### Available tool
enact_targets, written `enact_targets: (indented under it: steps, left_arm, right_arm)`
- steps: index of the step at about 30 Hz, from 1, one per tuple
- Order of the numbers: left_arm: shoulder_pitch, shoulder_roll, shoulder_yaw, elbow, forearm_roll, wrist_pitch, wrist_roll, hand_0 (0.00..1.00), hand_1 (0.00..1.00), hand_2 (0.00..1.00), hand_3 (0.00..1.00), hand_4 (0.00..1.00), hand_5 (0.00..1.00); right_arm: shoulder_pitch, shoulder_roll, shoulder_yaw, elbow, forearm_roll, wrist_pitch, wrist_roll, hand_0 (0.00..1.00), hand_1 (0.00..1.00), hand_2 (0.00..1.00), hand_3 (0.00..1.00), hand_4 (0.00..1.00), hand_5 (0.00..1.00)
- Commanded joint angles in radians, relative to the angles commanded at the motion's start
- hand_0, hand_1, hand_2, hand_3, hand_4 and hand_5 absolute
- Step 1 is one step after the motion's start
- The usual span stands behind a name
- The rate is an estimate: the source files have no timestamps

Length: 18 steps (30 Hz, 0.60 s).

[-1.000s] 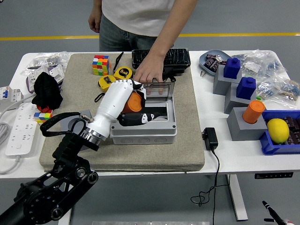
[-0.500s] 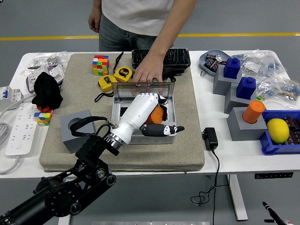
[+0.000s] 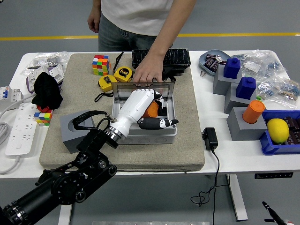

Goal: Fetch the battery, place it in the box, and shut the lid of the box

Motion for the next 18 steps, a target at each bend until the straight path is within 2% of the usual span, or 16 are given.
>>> enact_targets:
  steps: [8, 10, 11, 16, 17, 18]
  left_arm:
    - [-0.01, 0.0, 0.003, 0.022, -0.002, 0.005, -0.001, 0.074, 0.002, 0.005, 0.002, 0.998, 0.475]
    - [-0.012, 0.0, 0.003, 0.028, 0.0, -0.001, 0.002, 0.074, 0.002, 0.005, 0.002, 0.998, 0.475]
    - [-0.013, 0.0, 0.002, 0.029, 0.003, -0.006, 0.005, 0.115, 0.019, 0.064, 0.056, 0.998, 0.527]
    - [-0.012, 0.0, -0.003, 0.028, 0.009, -0.034, 0.011, 0.115, 0.019, 0.064, 0.056, 0.998, 0.527]
    - [-0.012, 0.0, -0.004, 0.028, 0.01, -0.041, 0.012, 0.243, 0.31, 0.258, 0.26, 0.998, 0.557]
    - [-0.012, 0.0, -0.006, 0.028, 0.009, -0.051, 0.015, 0.243, 0.31, 0.258, 0.26, 0.998, 0.557]
  right_arm:
    - [0.001, -0.003, -0.001, 0.0, -0.002, 0.0, -0.001, 0.82, 0.737, 0.681, 0.709, 0.998, 0.972]
    - [0.002, -0.003, 0.0, 0.0, -0.002, 0.0, -0.001, 0.82, 0.737, 0.681, 0.709, 0.998, 0.972]
    - [0.002, -0.004, -0.001, 0.0, -0.001, 0.0, -0.001, 0.82, 0.737, 0.682, 0.708, 0.998, 0.972]
    - [0.0, -0.003, 0.0, 0.0, -0.003, 0.001, -0.001, 0.82, 0.737, 0.682, 0.708, 0.998, 0.972]
    - [0.0, -0.003, 0.0, 0.0, -0.003, 0.001, -0.001, 0.819, 0.737, 0.682, 0.709, 0.998, 0.972]
    - [-0.001, -0.003, 0.0, 0.0, -0.003, 0.001, -0.001, 0.819, 0.737, 0.682, 0.709, 0.998, 0.972]
